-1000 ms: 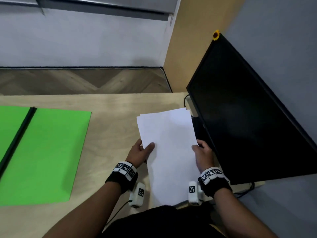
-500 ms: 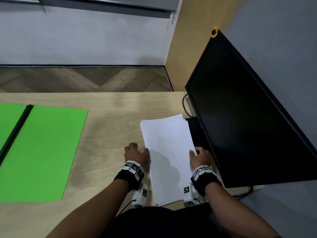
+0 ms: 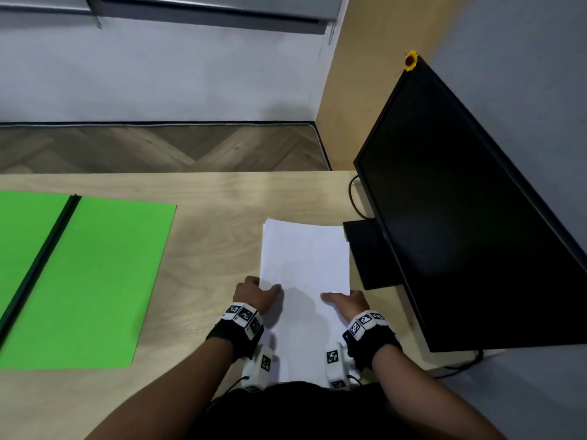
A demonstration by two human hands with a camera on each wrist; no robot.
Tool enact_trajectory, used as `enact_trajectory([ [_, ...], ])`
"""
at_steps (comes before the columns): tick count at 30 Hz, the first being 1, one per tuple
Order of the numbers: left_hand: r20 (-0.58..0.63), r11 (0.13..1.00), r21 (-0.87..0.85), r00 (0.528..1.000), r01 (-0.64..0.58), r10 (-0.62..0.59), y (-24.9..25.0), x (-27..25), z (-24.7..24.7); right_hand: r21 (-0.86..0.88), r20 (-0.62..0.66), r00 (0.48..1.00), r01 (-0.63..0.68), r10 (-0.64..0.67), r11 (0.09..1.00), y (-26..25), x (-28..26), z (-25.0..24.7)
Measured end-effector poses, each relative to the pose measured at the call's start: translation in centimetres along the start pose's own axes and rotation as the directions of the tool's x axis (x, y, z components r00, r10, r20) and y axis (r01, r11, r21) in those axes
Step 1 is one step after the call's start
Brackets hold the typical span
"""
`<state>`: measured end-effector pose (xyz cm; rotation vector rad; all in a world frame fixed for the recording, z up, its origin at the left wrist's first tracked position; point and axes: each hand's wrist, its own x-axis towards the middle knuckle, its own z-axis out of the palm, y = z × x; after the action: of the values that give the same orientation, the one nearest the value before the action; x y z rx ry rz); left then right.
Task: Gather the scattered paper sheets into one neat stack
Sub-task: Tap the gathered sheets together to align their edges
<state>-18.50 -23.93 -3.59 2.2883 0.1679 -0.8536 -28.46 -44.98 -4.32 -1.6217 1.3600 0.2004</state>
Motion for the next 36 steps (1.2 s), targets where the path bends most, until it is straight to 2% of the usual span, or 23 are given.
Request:
enact_trajectory([
  [4, -0.033, 1.000, 0.019, 0.999, -0.010, 0.010, -2.8, -0.2, -2.4, -0.003, 0.123, 0.992, 0.018, -0.017, 1.000, 0.4, -1.7, 1.9],
  [8, -0.062, 1.000, 0.015, 0.998, 0.013, -0.012, -6.0, -0.9, -5.2, 0.077, 0.260, 0.960, 0.082, -0.099, 0.994, 0.7, -3.9, 4.3],
  [15, -0.093, 0.998, 0.041, 0.995, 0.039, -0.035, -11.7, -1.3, -9.4, 0.096, 0.278, 0.934, 0.208, -0.227, 0.973, -1.1, -8.6, 9.6],
  [18, -0.008, 0.991, -0.125, 0.998, 0.055, -0.056, -13.2, -0.5, -11.8, 0.229, 0.325, 0.901, 0.218, -0.286, 0.949, -2.2, -11.5, 10.4],
  [20, -0.006, 0.955, -0.290, 0.997, 0.068, -0.073, -13.9, 0.1, -13.3, 0.328, 0.345, 0.882, 0.207, -0.321, 0.922, -3.1, -13.3, 10.6],
  [22, -0.067, 0.904, -0.428, 0.997, 0.002, -0.034, -13.5, 0.2, -14.6, 0.393, 0.355, 0.865, 0.206, -0.354, 0.896, -4.0, -15.0, 10.4],
  [24, -0.077, 0.846, -0.523, 0.994, -0.105, 0.076, -11.7, -0.7, -16.0, 0.422, 0.361, 0.845, 0.230, -0.395, 0.877, -5.2, -16.7, 9.8],
  [26, -0.040, 0.790, -0.600, 0.990, -0.129, 0.132, -9.3, -2.4, -17.4, 0.441, 0.336, 0.830, 0.280, -0.446, 0.853, -6.2, -17.8, 9.1],
  [28, -0.087, 0.747, -0.624, 0.970, -0.232, 0.228, -7.7, -3.0, -18.5, 0.427, 0.261, 0.828, 0.362, -0.496, 0.828, -7.4, -18.3, 8.4],
  [30, -0.197, 0.709, -0.587, 0.919, -0.390, 0.342, -5.9, -3.5, -19.7, 0.384, 0.159, 0.831, 0.445, -0.533, 0.809, -8.7, -18.6, 7.9],
  [33, -0.277, 0.614, -0.637, 0.881, -0.467, 0.383, -2.7, -4.5, -21.4, 0.413, 0.026, 0.841, 0.483, -0.540, 0.772, -10.1, -19.0, 7.5],
  [36, -0.316, 0.583, -0.555, 0.799, -0.594, 0.512, -1.2, -4.8, -22.4, 0.445, -0.141, 0.839, 0.528, -0.526, 0.723, -10.4, -18.7, 7.2],
])
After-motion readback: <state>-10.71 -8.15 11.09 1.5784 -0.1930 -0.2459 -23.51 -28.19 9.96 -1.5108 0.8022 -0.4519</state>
